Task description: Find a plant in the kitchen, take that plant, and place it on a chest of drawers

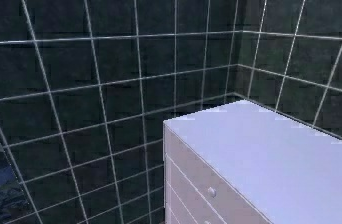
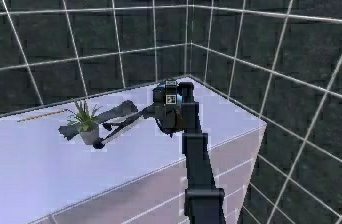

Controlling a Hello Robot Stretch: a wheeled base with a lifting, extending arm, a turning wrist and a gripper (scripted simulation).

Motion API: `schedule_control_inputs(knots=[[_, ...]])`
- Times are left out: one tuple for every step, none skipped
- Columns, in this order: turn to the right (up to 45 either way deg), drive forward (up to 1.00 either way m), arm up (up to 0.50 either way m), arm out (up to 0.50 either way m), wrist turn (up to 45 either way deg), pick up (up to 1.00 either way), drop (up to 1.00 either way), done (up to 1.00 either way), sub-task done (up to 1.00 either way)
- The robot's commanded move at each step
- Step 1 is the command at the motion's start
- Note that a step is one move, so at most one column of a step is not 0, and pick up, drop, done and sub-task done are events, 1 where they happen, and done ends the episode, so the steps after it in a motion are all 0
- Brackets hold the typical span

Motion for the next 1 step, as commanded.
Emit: schedule_control_inputs(knots=[[0.0,0.0,0.0,0.0,0.0,0.0,1.0,0.0,0.0]])
